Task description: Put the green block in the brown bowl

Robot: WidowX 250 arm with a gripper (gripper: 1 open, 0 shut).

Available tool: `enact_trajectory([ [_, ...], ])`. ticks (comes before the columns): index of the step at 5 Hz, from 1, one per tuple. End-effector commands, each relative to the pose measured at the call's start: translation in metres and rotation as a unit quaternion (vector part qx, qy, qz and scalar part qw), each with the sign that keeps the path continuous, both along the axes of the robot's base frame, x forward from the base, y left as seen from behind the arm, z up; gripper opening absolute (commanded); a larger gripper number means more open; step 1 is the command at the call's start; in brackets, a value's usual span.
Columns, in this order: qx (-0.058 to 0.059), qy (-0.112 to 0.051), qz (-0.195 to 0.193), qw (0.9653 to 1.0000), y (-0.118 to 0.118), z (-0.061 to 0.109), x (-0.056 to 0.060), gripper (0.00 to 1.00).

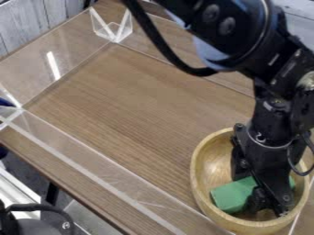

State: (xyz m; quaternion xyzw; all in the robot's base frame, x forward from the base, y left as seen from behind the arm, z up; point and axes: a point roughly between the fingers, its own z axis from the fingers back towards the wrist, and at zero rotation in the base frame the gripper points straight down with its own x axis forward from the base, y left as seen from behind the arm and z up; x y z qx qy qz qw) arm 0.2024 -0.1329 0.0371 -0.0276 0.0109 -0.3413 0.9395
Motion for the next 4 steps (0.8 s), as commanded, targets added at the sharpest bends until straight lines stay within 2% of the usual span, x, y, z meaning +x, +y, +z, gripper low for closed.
enact_trajectory([
  [1,0.011,0.006,-0.007,0.9999,0.000,-0.007,0.002,0.00],
  [2,0.026,0.013,-0.008,0.9995,0.001,-0.016,0.005,0.00],
  [3,0.032,-0.004,0.015,0.9994,-0.001,-0.001,0.000,1.00],
  [4,0.039,-0.023,0.040,0.9982,-0.005,0.013,-0.005,1.00],
])
